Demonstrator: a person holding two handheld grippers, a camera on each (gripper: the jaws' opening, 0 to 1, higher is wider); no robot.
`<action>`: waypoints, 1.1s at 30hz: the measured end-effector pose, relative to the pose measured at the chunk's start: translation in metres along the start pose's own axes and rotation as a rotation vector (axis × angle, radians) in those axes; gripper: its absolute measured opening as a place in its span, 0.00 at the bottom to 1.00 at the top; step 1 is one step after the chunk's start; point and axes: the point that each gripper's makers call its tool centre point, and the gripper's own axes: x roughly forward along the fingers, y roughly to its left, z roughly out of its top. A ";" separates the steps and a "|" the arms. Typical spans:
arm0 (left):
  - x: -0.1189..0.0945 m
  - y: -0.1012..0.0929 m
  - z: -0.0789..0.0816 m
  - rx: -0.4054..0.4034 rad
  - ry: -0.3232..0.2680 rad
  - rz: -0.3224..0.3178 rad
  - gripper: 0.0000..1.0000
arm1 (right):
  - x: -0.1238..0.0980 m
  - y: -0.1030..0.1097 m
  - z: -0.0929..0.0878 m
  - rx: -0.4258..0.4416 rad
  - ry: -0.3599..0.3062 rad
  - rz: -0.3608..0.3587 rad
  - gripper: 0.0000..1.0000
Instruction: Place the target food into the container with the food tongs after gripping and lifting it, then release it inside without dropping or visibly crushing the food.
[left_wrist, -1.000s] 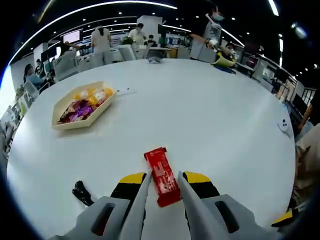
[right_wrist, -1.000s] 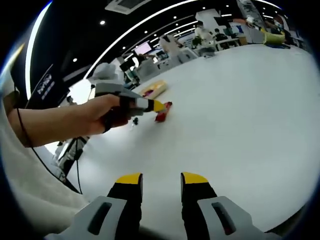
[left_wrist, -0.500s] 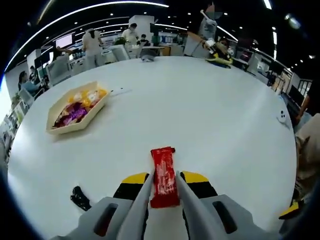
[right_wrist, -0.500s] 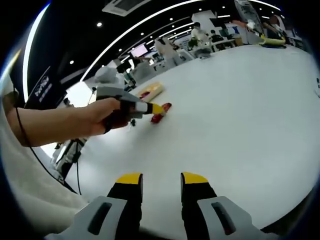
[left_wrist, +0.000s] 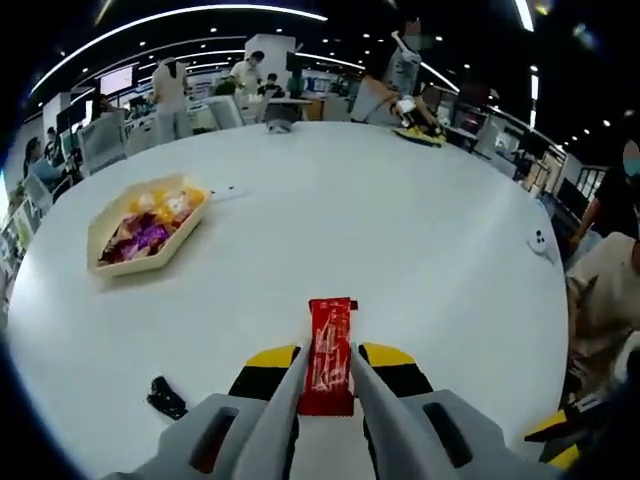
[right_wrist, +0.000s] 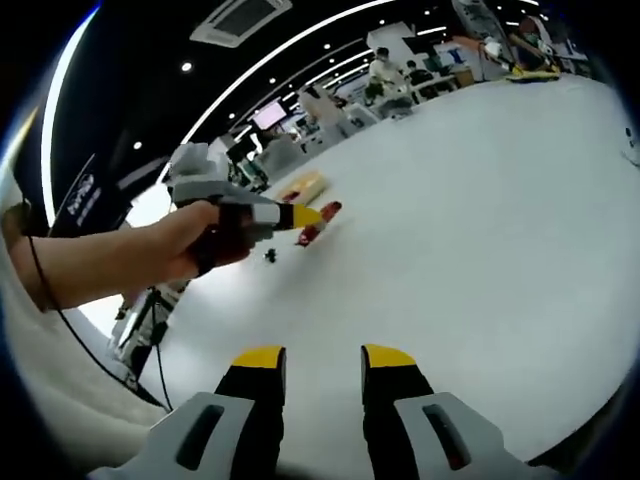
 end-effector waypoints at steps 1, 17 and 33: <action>-0.001 0.000 0.000 -0.004 -0.002 -0.004 0.21 | 0.002 0.002 -0.001 -0.001 0.001 0.004 0.30; -0.033 0.010 0.008 -0.035 -0.077 -0.090 0.21 | 0.009 0.012 0.008 -0.024 -0.024 -0.003 0.30; -0.071 0.039 0.027 -0.072 -0.212 -0.099 0.21 | 0.021 0.035 0.015 -0.098 0.006 0.017 0.30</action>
